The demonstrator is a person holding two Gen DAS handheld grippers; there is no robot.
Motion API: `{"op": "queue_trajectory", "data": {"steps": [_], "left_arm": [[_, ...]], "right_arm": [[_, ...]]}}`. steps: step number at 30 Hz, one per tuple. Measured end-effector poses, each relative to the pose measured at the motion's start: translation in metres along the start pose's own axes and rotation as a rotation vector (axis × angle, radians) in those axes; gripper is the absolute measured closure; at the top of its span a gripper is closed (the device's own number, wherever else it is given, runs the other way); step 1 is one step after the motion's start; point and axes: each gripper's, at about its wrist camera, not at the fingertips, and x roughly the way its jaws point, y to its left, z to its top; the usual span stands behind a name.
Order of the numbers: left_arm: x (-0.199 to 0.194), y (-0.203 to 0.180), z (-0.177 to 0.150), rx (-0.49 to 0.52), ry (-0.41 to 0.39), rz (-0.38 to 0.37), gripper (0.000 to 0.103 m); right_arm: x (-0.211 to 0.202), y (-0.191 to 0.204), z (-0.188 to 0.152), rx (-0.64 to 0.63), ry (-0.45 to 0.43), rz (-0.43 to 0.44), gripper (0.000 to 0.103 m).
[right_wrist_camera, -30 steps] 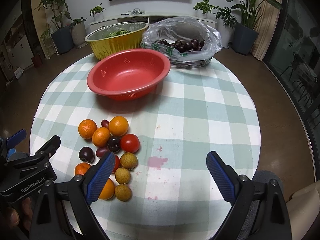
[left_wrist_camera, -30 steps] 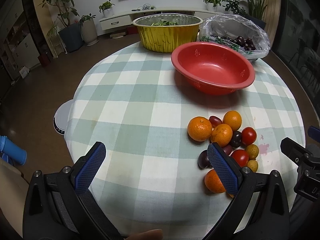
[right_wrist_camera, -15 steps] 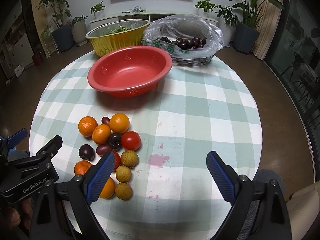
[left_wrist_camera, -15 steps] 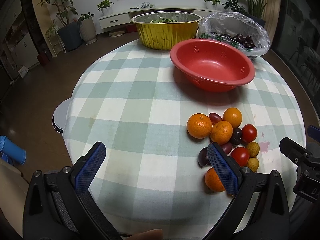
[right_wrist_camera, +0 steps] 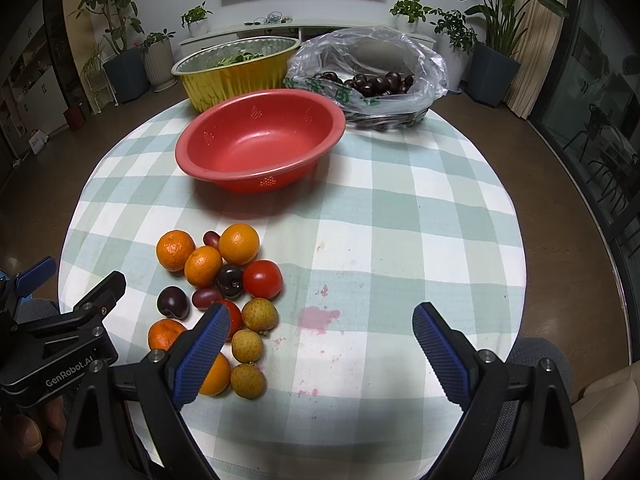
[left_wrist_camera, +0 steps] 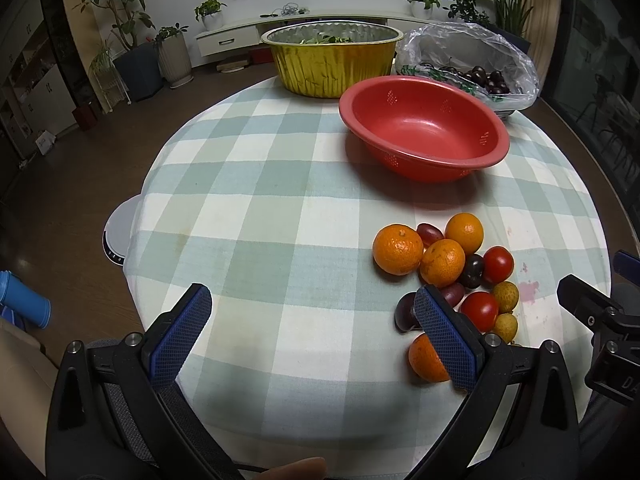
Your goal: Organize fruits
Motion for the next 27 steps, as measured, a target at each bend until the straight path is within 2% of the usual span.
{"op": "queue_trajectory", "data": {"steps": [27], "left_arm": [[0.0073,0.0079,-0.0091,0.011,0.022,-0.030,0.000]], "right_arm": [[0.0010,0.0000,-0.0009,0.002,0.000,0.009,0.009]]}}
